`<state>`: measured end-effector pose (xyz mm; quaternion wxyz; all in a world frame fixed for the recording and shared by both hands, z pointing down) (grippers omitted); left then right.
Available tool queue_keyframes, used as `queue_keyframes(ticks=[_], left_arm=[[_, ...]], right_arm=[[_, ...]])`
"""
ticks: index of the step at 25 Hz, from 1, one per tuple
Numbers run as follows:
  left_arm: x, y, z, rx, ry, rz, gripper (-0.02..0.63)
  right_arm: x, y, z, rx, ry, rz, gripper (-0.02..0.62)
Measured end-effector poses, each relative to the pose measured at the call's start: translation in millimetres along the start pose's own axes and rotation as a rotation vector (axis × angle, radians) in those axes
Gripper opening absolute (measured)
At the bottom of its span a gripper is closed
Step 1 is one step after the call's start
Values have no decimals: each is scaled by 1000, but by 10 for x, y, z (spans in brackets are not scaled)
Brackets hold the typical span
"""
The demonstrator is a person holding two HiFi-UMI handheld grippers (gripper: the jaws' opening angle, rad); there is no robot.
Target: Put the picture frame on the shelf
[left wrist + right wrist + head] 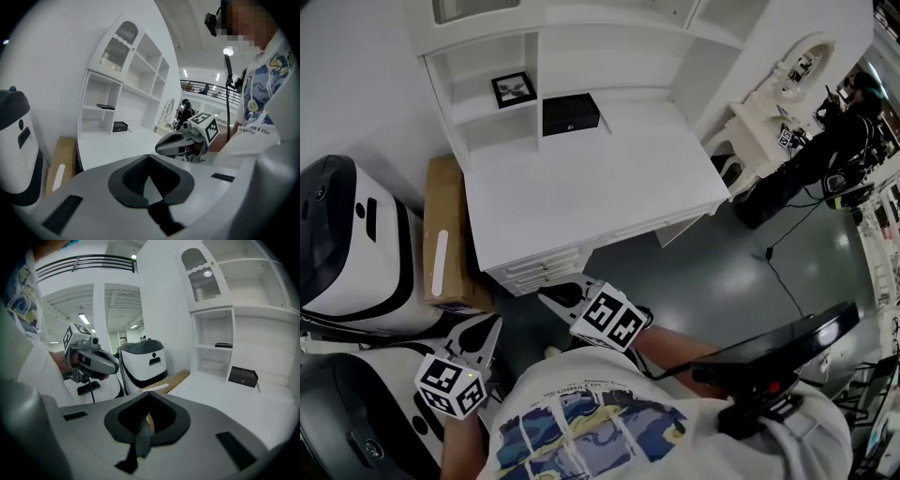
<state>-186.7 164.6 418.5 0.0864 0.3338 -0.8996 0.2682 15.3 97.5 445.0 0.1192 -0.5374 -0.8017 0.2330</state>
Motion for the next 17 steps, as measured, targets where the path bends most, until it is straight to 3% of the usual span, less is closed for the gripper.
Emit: queue_keyframes(ticks=[11, 17], left_arm=[[84, -338, 168, 25, 1, -12, 12], [25, -728, 282, 77, -3, -90, 12]], right_arm=[[-358, 19, -39, 1, -13, -7, 25], [-541, 295, -174, 19, -98, -59, 25]])
Point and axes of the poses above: the fingertips, and each gripper's own axes: y backward along the fingers, x to its left, z out of its top, the point moved 9 cm from there along y, backward along the fingers, and after that the axes turned 4 degrees about y, right-handed, at the moved point
